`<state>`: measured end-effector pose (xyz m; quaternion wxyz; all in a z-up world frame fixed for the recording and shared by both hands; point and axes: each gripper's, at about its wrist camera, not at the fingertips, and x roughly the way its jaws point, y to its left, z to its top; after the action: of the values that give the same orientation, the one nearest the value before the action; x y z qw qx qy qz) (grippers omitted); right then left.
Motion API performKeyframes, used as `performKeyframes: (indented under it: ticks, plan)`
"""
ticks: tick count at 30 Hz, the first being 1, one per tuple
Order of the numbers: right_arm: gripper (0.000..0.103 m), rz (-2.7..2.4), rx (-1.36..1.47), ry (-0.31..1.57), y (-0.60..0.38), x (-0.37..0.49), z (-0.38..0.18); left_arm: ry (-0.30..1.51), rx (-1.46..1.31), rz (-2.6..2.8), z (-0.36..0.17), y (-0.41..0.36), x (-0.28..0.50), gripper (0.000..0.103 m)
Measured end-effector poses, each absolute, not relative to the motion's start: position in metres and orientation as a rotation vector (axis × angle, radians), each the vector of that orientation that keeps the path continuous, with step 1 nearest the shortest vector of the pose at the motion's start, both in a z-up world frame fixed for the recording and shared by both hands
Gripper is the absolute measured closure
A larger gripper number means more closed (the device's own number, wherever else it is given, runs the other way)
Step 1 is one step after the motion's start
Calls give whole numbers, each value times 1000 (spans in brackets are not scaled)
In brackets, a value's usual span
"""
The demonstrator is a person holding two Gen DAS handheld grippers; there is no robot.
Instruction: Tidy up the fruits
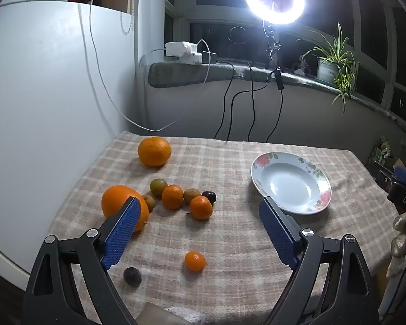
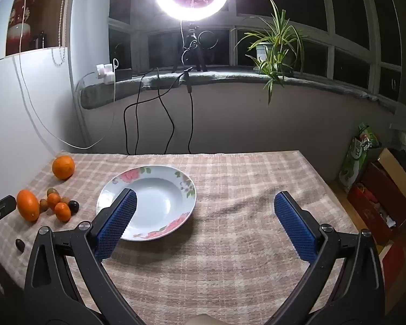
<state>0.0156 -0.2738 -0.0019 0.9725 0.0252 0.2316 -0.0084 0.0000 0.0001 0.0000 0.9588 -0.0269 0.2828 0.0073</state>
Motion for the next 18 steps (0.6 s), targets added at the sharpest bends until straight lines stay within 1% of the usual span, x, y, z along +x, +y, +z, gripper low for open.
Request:
performKeyframes:
  ticks: [4, 18]
  plan:
    - [0, -20, 57, 489, -276, 17, -5, 587, -48, 18, 1, 0, 0, 14]
    - [0, -22, 59, 480, -274, 19, -7, 583, -59, 28, -2, 2, -1, 14]
